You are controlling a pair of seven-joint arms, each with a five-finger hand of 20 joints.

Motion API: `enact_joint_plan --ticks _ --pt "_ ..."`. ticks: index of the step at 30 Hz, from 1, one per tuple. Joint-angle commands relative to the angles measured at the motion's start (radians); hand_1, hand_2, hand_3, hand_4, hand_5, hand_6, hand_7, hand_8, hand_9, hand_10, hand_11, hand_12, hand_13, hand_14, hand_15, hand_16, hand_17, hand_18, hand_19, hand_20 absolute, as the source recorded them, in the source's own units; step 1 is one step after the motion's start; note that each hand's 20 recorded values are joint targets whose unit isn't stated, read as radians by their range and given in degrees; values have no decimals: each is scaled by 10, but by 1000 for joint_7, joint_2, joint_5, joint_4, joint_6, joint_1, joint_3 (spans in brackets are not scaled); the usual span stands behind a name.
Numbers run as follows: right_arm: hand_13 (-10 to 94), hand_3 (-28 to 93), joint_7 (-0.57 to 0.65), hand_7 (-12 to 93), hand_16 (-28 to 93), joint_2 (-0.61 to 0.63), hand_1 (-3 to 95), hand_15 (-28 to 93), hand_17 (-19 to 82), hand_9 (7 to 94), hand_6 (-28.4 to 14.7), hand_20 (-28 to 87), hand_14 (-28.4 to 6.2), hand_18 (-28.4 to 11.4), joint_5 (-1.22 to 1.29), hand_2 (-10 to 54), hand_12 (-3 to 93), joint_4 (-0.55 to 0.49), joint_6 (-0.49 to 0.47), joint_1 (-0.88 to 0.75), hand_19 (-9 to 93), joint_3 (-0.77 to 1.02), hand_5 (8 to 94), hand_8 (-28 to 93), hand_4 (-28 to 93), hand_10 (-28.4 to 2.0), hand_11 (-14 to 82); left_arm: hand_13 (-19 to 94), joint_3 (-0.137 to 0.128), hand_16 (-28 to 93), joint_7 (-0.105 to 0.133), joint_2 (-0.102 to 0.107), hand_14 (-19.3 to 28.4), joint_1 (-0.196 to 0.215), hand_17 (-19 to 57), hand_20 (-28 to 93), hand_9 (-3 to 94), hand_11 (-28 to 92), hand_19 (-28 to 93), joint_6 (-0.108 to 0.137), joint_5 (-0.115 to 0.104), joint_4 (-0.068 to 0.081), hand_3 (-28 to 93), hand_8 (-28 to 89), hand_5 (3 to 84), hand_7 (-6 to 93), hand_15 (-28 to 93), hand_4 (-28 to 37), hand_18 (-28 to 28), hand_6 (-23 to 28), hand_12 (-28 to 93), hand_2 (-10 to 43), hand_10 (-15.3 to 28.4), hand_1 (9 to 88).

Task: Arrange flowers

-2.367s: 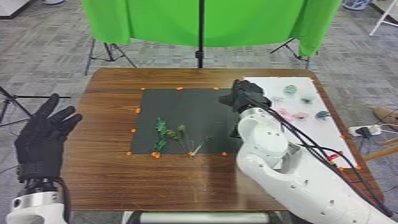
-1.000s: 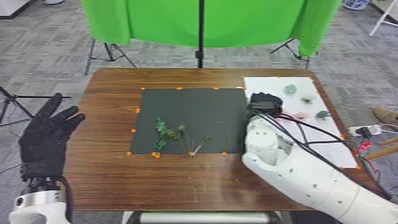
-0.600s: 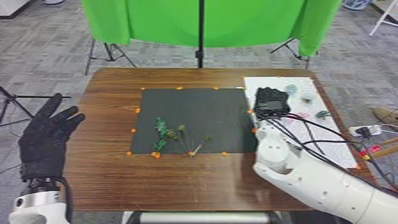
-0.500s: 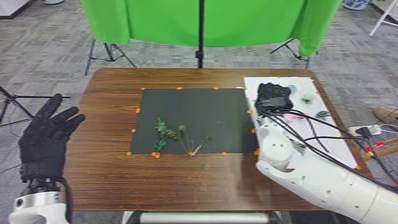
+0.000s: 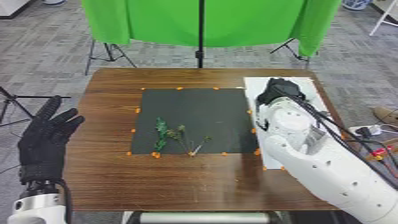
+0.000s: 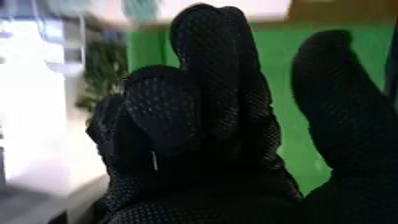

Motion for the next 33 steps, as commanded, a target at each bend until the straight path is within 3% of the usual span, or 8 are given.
enact_joint_plan --ticks 1,8,13,17,21,26,32,33 --pt "775 678 52 151 158 -38 314 741 455 828 -110 550 -129 -282 42 -57 190 20 -95 -34 932 -1 801 -96 -222 -182 394 223 -2 -59 -2 1 240 8 -95 304 334 293 443 1 -2 3 749 -74 348 99 554 -283 208 73 148 92 189 206" --pt "760 649 66 130 153 -68 278 744 450 811 -130 547 -135 -283 45 -38 187 105 -76 5 932 -76 785 -94 -218 -196 380 224 -1 -60 -20 -3 241 -9 -95 303 334 294 443 -12 12 7 752 -74 348 99 554 -283 208 72 149 91 190 207" --pt "740 642 79 117 150 -81 268 748 434 784 -144 529 -142 -284 30 -33 181 179 -1 39 932 -138 763 -94 -218 -208 367 224 -1 -60 -21 -8 241 -17 -95 303 334 293 444 -18 13 11 752 -75 348 99 554 -283 208 72 148 91 190 208" --pt "735 655 72 119 142 -70 284 752 433 778 -144 517 -139 -284 -53 -45 177 214 68 47 932 -195 755 -92 -220 -208 370 224 -4 -60 -36 -19 240 -22 -95 303 334 294 443 -24 21 11 750 -75 348 99 554 -283 208 73 148 92 190 209" --pt "769 708 39 157 135 -53 382 746 454 813 -104 510 -115 -275 -137 -93 177 242 94 53 932 -257 786 -98 -243 -178 388 224 -9 -60 -32 -21 240 -16 -95 303 335 293 444 -20 17 9 750 -74 348 99 554 -283 208 73 148 92 190 209" --pt "848 662 29 190 165 -29 563 713 503 905 -50 531 -74 -253 -155 -95 231 251 174 46 932 -283 873 77 -282 -118 365 224 -7 -60 -25 -19 241 -11 -95 303 335 293 444 -17 11 7 750 -75 349 99 554 -283 208 73 148 93 190 208" --pt "869 683 -8 198 173 32 586 697 511 931 -46 540 -61 -242 -195 -95 232 207 306 42 932 -284 896 93 -283 -109 355 225 -4 -60 -14 -14 242 -3 -95 303 335 292 444 -9 6 5 748 -75 349 99 556 -283 208 74 147 95 190 207" --pt "870 686 -23 200 175 34 587 699 511 932 -47 542 -60 -241 -216 -95 233 199 315 26 932 -257 895 99 -283 -109 356 224 -9 -60 -26 -19 242 -3 -95 303 335 293 444 -10 13 3 749 -75 350 99 556 -283 208 74 147 95 191 207"
